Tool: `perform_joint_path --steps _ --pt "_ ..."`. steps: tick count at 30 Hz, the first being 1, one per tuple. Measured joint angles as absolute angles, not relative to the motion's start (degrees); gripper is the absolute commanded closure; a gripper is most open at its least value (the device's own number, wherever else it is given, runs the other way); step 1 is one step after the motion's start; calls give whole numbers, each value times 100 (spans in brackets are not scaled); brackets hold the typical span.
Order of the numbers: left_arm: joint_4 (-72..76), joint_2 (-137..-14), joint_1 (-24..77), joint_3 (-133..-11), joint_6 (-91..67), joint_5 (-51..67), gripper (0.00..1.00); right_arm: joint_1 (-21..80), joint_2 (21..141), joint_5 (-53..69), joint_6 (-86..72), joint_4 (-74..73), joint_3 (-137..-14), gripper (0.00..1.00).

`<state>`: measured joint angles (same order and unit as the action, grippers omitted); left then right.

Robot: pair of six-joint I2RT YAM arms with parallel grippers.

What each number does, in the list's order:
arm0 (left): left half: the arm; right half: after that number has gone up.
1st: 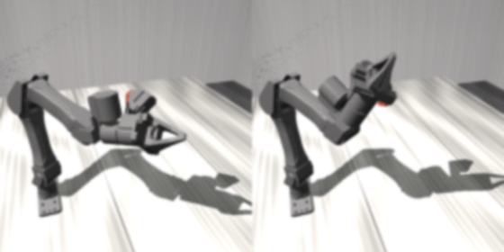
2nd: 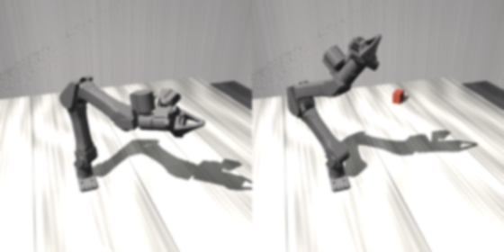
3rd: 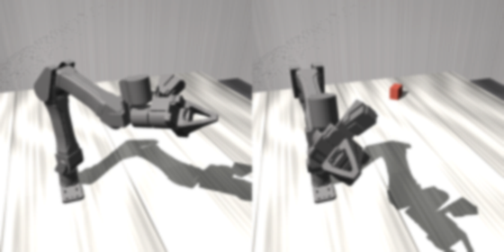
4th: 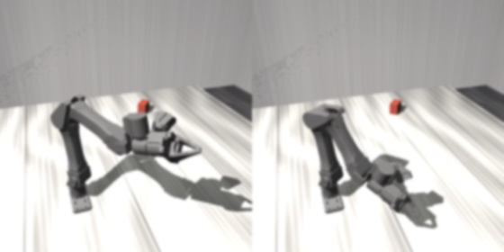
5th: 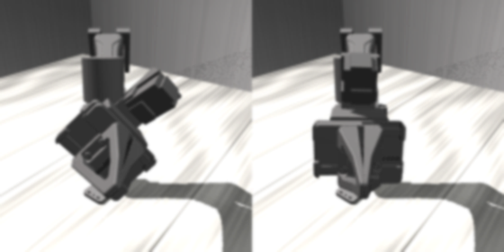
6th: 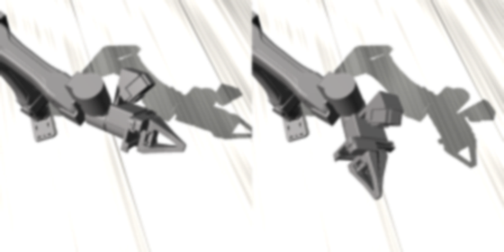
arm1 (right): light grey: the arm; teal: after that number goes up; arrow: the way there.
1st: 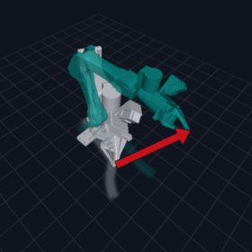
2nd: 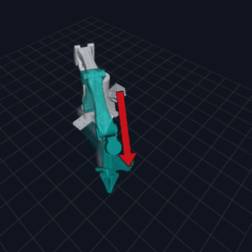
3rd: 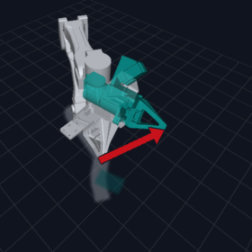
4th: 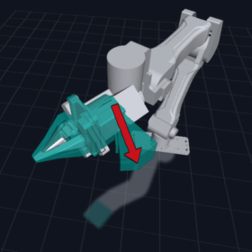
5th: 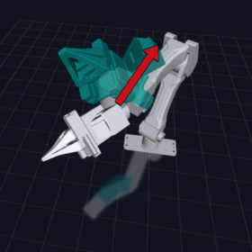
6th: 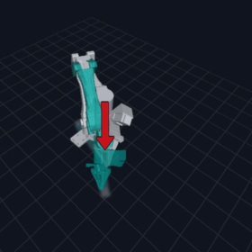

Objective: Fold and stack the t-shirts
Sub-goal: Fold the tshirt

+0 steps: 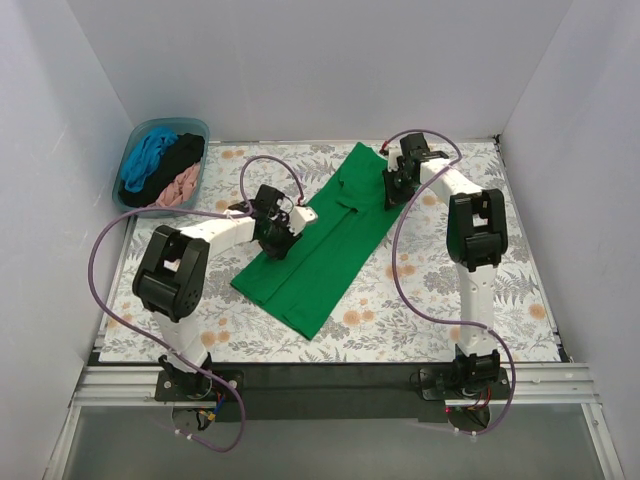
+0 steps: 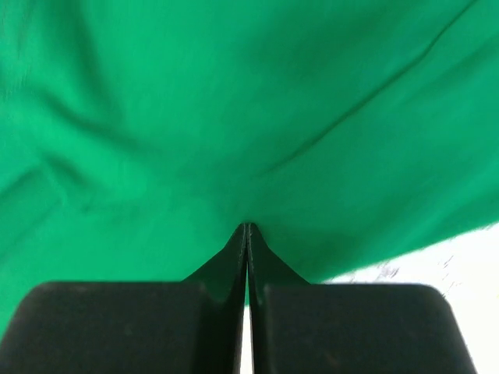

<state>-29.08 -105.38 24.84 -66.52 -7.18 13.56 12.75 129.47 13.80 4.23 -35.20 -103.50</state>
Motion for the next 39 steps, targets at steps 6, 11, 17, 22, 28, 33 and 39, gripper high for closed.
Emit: perform_joint_path --steps 6,11,17,22,28,33,39 --pt "-2779 -10071 2808 -6051 -602 1337 79 1267 13539 1481 377 -3498 -11222 99" --pt "-2888 -9793 3728 -5747 -812 1459 79 1398 14101 1629 440 -3509 -12127 99" --pt "-3120 -9826 4154 -5846 -1264 1898 79 1693 14470 1487 725 -3409 -12766 99" --pt "-3594 -9824 3741 -6182 -1739 2434 77 1774 14062 1323 993 -3286 -12219 99" --pt "-3214 -9900 2711 -7081 -2672 2875 73 1691 12693 1586 1011 -3332 -11013 96" --pt "-2580 -10667 2421 -7924 -3529 2969 73 1664 12042 2014 788 -3212 -10604 99" --pt "-2167 -11701 2425 -8099 -4405 2867 80 1678 12339 2366 539 -3155 -10206 99"
